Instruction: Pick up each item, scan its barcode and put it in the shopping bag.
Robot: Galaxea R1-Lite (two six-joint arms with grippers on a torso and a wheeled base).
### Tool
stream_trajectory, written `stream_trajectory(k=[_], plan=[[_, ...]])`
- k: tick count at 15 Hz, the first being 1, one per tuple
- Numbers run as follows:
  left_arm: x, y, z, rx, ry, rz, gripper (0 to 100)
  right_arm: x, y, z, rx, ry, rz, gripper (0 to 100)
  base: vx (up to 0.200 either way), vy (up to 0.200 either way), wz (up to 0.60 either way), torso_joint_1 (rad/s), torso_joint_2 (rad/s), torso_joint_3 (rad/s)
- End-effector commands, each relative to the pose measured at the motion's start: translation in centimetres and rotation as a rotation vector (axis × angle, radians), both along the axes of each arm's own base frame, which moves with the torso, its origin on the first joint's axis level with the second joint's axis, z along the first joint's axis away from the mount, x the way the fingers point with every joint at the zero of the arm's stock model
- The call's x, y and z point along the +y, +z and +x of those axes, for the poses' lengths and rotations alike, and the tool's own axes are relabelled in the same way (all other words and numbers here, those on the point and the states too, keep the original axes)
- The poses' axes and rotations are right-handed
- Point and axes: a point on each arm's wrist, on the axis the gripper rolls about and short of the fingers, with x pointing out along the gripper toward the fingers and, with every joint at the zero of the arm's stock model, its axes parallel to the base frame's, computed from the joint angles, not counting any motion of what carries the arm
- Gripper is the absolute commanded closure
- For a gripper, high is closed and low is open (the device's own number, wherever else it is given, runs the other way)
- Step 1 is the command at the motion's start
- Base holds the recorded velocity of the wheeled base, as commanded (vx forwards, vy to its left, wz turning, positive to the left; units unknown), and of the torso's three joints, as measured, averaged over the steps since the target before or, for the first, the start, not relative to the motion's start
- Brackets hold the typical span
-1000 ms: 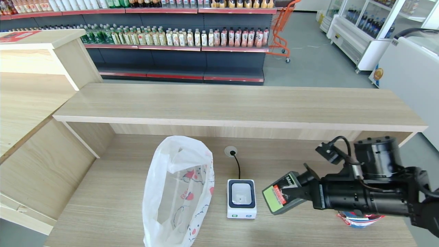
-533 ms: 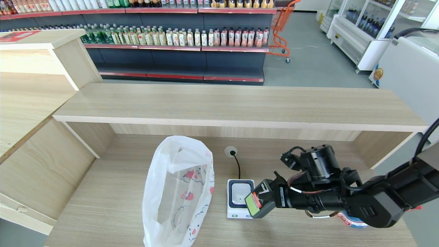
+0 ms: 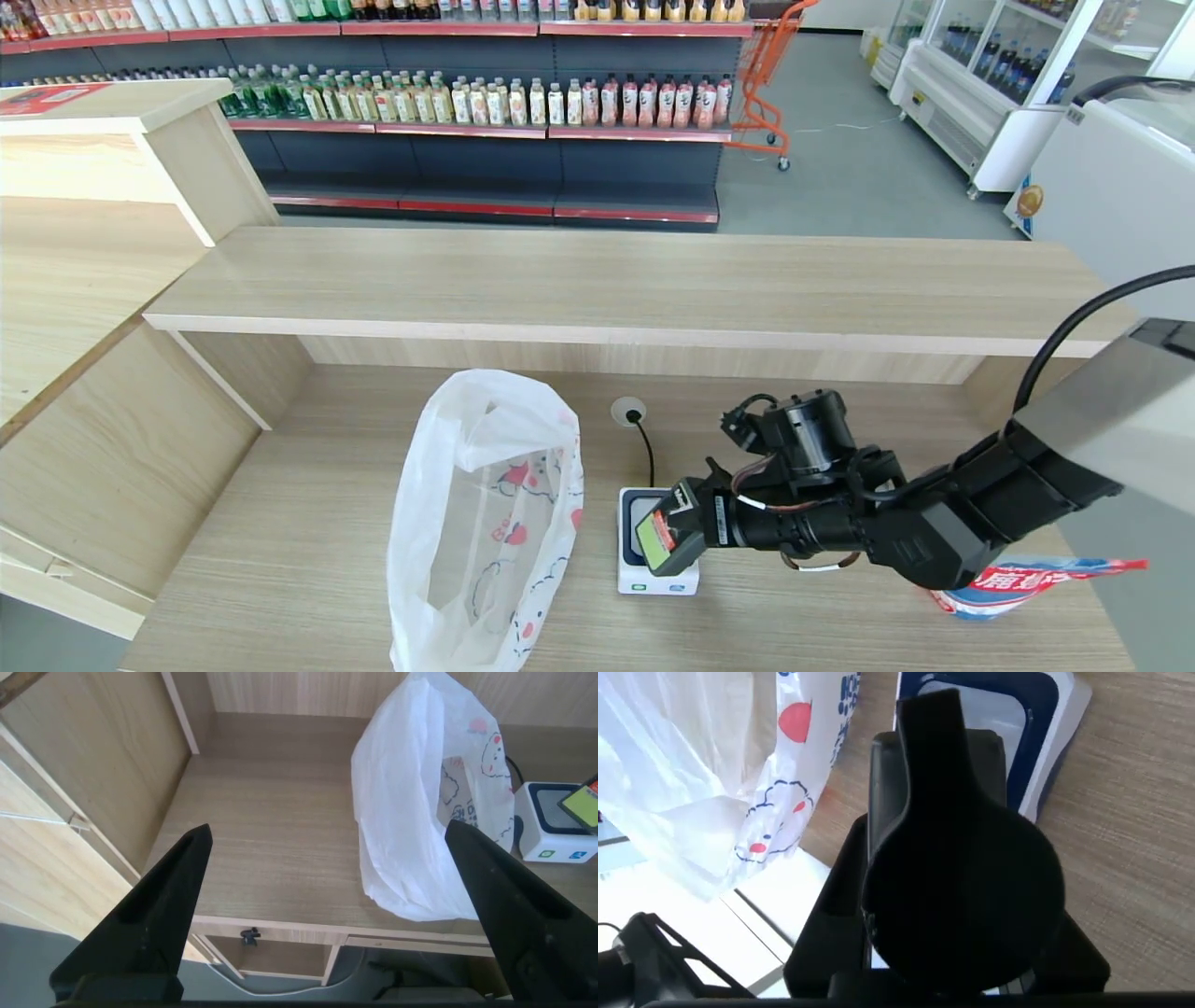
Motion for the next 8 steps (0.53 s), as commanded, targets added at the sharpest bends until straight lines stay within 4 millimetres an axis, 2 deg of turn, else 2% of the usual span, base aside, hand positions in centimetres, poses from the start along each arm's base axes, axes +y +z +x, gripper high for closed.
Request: stream_trajectory(k=[1,3,6,8], plan=[[0.0,0.0,0.0,0.0,0.0,0.0,0,0.7,-0.8,0.3,0.012,0.011,-0.009,100,0.0,0.0,0.0,0.0,0.0,0.0],[0.0,0.0,0.0,0.0,0.0,0.0,0,1.2,-1.5,0.2,0.008,-0.004,-0.039,100,0.0,0.0,0.0,0.0,0.0,0.0],[0.0,0.0,0.0,0.0,0.0,0.0,0,1.2,-1.1,0.2,0.0,-0.009,-0.034,100,0.0,0.0,0.0,0.0,0.0,0.0],[0.0,0.0,0.0,0.0,0.0,0.0,0,1.0,0.1,0.0,-0.021,-0.016,-0.016,100,0.0,0.0,0.0,0.0,0.0,0.0]])
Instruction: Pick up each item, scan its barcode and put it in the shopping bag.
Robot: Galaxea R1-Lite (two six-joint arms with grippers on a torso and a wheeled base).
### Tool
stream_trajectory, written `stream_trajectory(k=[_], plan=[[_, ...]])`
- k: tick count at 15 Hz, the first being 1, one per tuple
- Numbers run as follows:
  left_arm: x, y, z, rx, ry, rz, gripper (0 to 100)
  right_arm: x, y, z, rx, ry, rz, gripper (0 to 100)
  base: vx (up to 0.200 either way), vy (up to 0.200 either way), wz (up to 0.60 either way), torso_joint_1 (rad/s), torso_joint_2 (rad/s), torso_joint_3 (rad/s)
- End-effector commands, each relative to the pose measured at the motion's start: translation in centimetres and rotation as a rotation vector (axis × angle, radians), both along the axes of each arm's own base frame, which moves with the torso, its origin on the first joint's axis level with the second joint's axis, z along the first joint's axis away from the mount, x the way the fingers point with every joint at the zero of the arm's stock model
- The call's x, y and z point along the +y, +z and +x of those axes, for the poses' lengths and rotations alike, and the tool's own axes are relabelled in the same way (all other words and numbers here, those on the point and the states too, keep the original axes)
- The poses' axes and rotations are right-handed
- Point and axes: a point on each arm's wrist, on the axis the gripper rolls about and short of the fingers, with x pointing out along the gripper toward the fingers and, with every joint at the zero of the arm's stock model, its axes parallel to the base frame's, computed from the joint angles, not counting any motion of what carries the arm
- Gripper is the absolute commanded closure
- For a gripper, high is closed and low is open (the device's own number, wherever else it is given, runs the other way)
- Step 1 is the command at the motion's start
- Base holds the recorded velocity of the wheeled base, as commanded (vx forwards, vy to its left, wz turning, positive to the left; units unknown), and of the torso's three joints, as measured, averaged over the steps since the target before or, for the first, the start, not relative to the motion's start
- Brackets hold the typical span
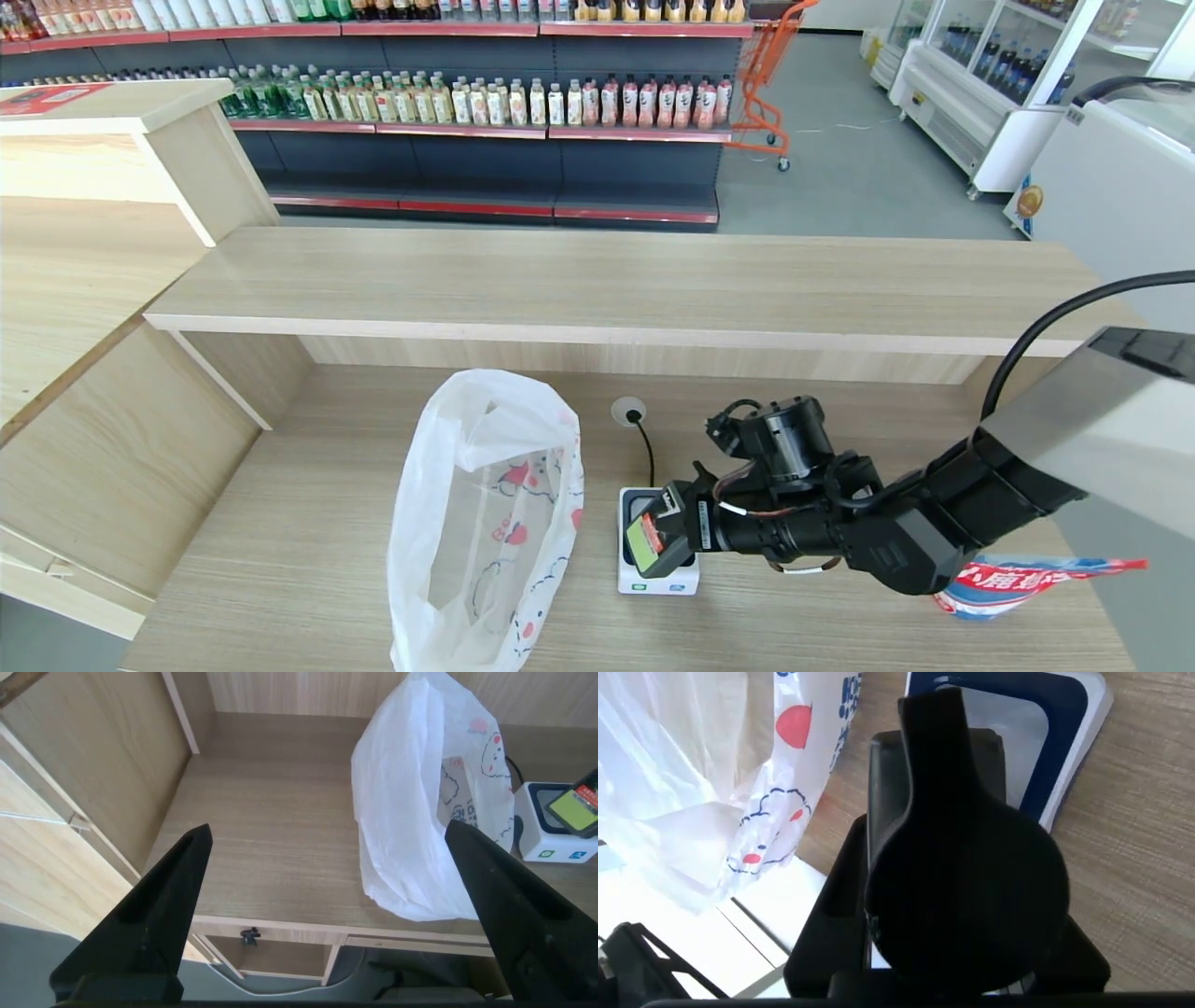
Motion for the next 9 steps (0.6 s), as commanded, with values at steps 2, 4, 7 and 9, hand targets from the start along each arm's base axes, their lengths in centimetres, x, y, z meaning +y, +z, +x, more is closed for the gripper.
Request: stream_trajectory(k=[2,4,7,9], plan=[[0.0,0.0,0.0,0.0,0.0,0.0,0,-1.2,4.0,-0.7,-0.037,-0.064,0.098,100,0.0,0.0,0.0,0.0,0.0,0.0],[0.0,0.0,0.0,0.0,0.0,0.0,0,-3.7,8.5,-2.2,-0.131,-0.111,0.173,100,0.0,0.0,0.0,0.0,0.0,0.0],[0.0,0.0,0.0,0.0,0.0,0.0,0,-6.8,13.5,-5.9,-0.39,-0.043,0.122,100,0.0,0.0,0.0,0.0,0.0,0.0],[0.0,0.0,0.0,0.0,0.0,0.0,0,-9.2,12.6,-8.3,-0.522,0.037,-0.058,100,0.0,0.0,0.0,0.0,0.0,0.0]])
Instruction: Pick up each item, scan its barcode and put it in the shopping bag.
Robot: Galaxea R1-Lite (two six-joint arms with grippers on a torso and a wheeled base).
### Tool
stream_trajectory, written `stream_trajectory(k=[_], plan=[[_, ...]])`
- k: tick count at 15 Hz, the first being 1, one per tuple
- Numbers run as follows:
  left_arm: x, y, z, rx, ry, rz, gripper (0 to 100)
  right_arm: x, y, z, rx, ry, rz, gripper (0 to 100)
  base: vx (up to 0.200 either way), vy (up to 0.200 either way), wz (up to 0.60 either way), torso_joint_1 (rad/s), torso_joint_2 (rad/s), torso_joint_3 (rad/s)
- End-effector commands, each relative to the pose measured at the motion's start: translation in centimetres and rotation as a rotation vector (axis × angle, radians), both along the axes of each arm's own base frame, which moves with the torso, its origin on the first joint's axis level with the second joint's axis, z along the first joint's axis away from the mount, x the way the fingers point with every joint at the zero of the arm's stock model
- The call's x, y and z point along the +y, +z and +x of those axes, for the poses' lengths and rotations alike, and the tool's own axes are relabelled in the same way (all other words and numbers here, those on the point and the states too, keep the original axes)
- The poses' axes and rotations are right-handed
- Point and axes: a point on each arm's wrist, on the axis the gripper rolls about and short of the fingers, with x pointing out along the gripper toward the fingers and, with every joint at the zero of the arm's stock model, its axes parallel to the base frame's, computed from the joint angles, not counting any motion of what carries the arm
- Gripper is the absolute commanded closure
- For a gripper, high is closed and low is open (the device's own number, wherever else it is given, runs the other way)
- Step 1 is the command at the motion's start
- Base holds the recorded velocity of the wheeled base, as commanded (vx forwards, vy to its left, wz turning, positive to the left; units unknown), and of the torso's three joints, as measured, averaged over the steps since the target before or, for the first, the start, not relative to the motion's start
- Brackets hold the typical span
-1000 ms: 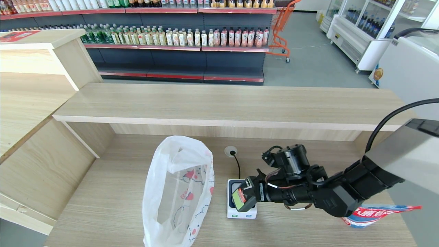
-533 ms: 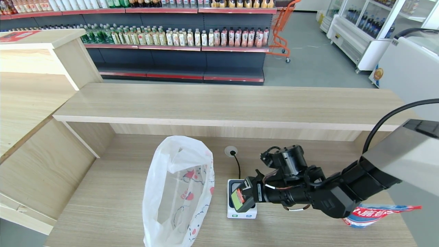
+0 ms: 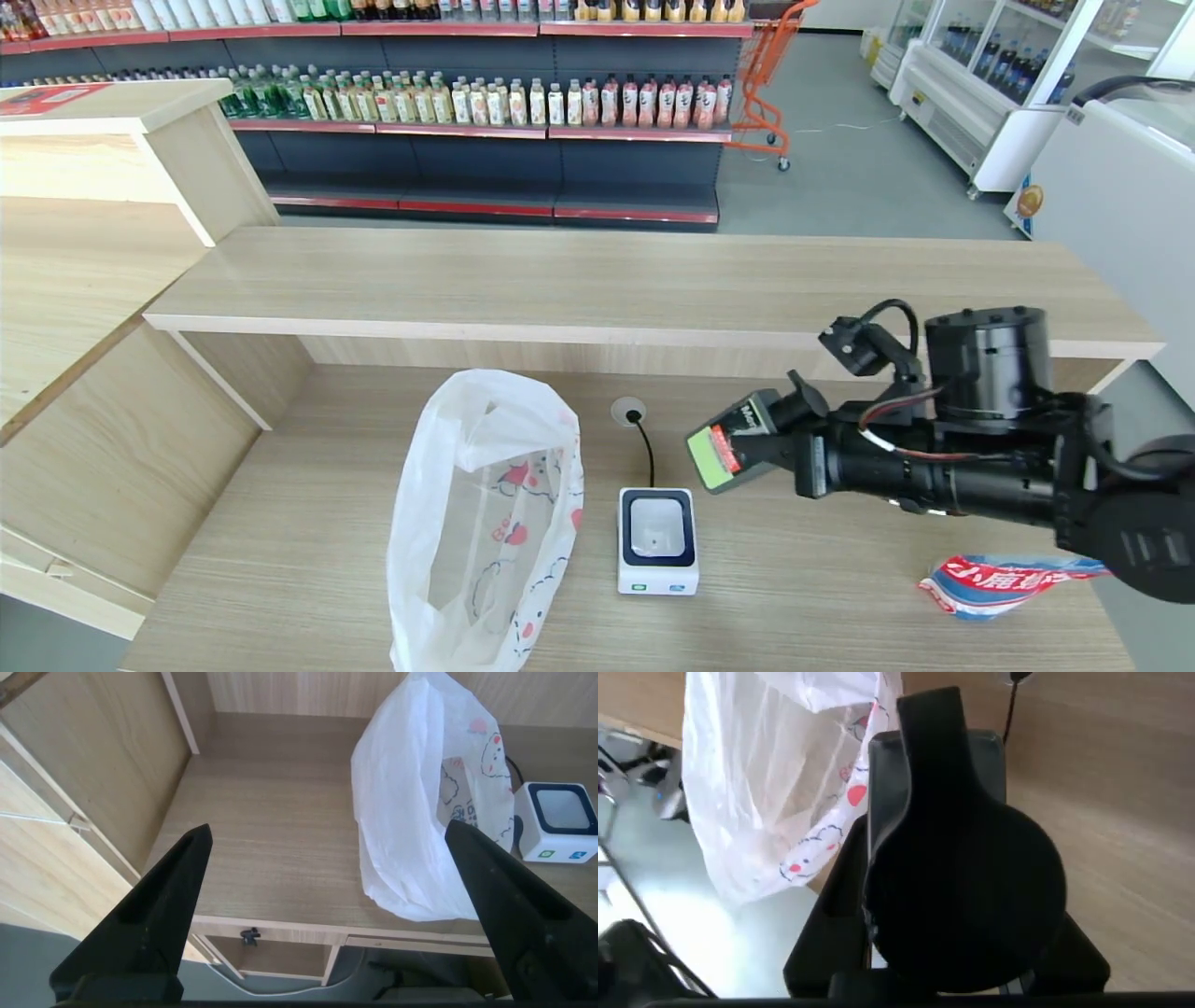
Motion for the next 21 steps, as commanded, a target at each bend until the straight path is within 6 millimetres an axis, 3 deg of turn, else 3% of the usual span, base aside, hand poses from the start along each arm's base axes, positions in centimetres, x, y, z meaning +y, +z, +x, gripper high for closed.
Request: stream_trajectory(k=[1,4,7,11,13,18,21], plan=[[0.0,0.0,0.0,0.0,0.002,0.0,0,-3.2,1.5,-3.8,-0.117,-0.01,-0.046,100,0.0,0.0,0.0,0.0,0.0,0.0],[0.0,0.0,0.0,0.0,0.0,0.0,0,-3.9,0.2,-5.8,-0.031,-0.021,-0.011,100,0.0,0.0,0.0,0.0,0.0,0.0],[0.0,0.0,0.0,0.0,0.0,0.003,0,-4.4,0.9,-6.7,0.002,-0.056,0.032,100,0.0,0.0,0.0,0.0,0.0,0.0],[0.0,0.0,0.0,0.0,0.0,0.0,0,-5.6,1.6,-9.9,0.15,-0.098,0.099,100,0.0,0.0,0.0,0.0,0.0,0.0],[0.0,0.0,0.0,0.0,0.0,-0.003,0,-5.7,1.6,-10.2,0.17,-0.109,0.121,100,0.0,0.1,0.0,-0.001,0.0,0.004],[0.0,0.0,0.0,0.0,0.002,0.0,0,-4.8,2.0,-8.1,0.209,-0.132,0.144,100,0.0,0.2,0.0,0.004,0.0,0.002],[0.0,0.0,0.0,0.0,0.002,0.0,0,-4.3,1.4,-7.8,0.238,-0.12,0.126,100,0.0,0.0,0.0,0.0,0.0,0.0]])
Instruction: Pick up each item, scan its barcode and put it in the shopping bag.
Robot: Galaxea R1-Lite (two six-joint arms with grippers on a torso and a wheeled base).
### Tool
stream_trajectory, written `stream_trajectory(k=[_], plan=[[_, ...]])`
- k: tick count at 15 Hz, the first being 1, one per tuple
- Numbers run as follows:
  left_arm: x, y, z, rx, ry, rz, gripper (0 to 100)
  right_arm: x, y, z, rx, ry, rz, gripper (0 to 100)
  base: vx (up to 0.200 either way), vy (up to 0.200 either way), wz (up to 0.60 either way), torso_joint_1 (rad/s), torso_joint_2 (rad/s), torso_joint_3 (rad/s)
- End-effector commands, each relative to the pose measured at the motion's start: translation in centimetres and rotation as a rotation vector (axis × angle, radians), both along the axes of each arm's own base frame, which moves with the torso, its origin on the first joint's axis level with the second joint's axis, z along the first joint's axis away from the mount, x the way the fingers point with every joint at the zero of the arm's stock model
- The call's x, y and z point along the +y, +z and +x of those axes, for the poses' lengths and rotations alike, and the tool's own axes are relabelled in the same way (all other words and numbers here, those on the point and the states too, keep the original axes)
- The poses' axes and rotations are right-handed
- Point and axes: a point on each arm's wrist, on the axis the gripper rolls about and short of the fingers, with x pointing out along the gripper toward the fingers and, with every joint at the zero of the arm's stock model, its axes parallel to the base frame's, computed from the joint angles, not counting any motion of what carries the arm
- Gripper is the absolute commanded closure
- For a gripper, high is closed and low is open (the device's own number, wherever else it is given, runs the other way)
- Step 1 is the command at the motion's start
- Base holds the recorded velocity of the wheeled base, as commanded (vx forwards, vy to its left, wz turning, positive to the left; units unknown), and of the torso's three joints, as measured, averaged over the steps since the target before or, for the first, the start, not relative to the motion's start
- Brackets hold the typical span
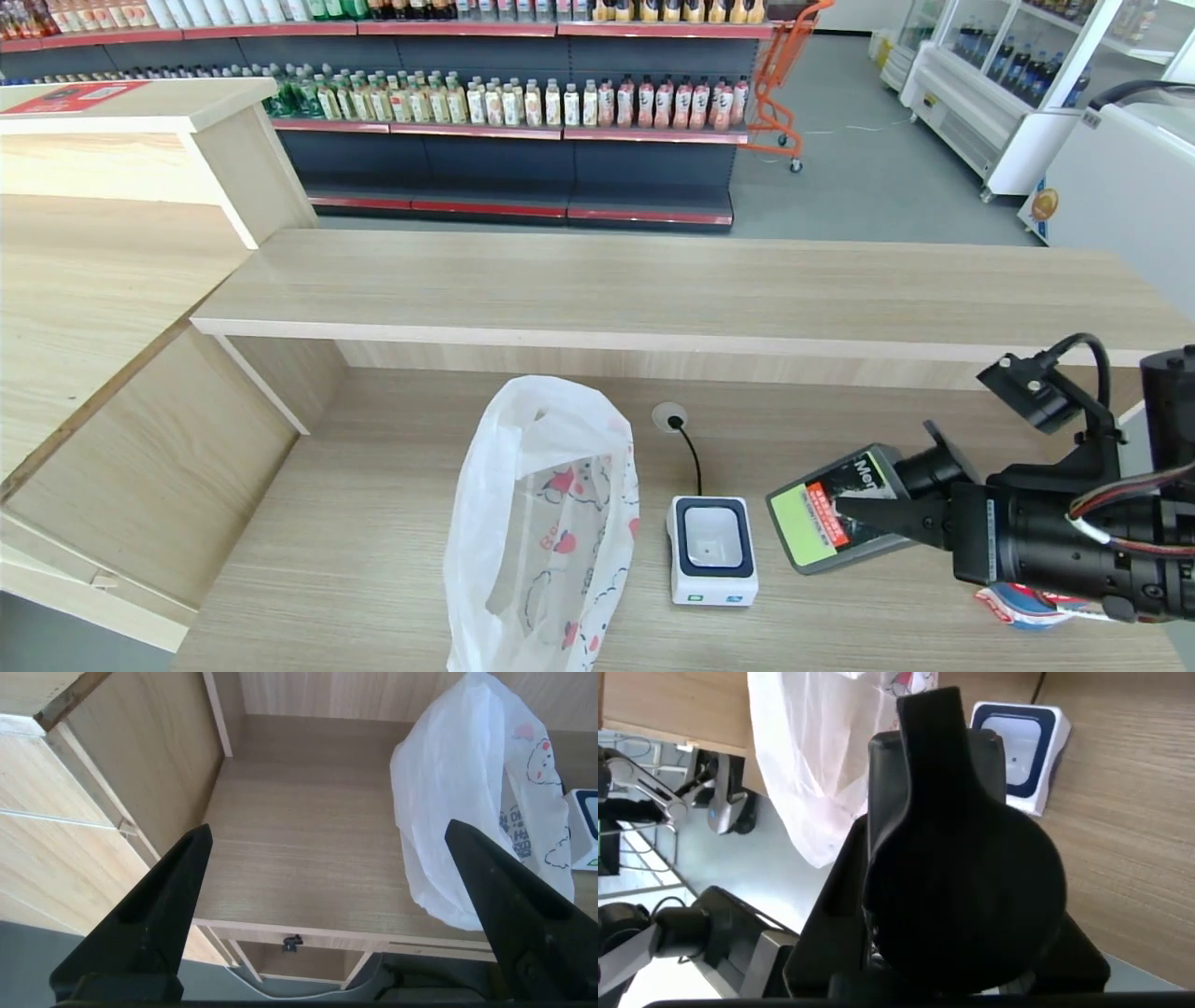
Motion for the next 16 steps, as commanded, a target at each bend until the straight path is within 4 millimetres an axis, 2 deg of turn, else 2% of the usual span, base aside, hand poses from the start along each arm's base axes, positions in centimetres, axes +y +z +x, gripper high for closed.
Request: stream_trajectory(k=[1,5,7,9,10,13,16], plan=[[0.0,0.0,0.0,0.0,0.0,0.0,0,0.4,-1.1,0.6,0.048,0.002,-0.026,100,0.0,0.0,0.0,0.0,0.0,0.0],[0.0,0.0,0.0,0.0,0.0,0.0,0,1.8,-3.7,3.7,0.154,0.003,-0.084,100,0.0,0.0,0.0,0.0,0.0,0.0],[0.0,0.0,0.0,0.0,0.0,0.0,0,3.3,-4.3,5.3,0.139,0.042,-0.096,100,0.0,0.0,0.0,0.0,0.0,0.0],[0.0,0.0,0.0,0.0,0.0,0.0,0,5.1,-5.1,8.3,0.063,0.063,-0.046,100,0.0,0.0,0.0,0.0,0.0,0.0],[0.0,0.0,0.0,0.0,0.0,0.0,0,5.6,-5.6,9.1,0.047,0.082,-0.023,100,0.0,0.0,0.0,0.0,0.0,0.0],[0.0,0.0,0.0,0.0,0.0,0.0,0,7.9,-6.7,11.2,0.031,0.217,0.034,100,0.0,0.0,0.0,0.0,0.0,0.0],[0.0,0.0,0.0,0.0,0.0,0.0,0,10.4,-8.6,12.8,-0.016,0.306,-0.045,100,0.0,0.0,0.0,0.0,0.0,0.0]])
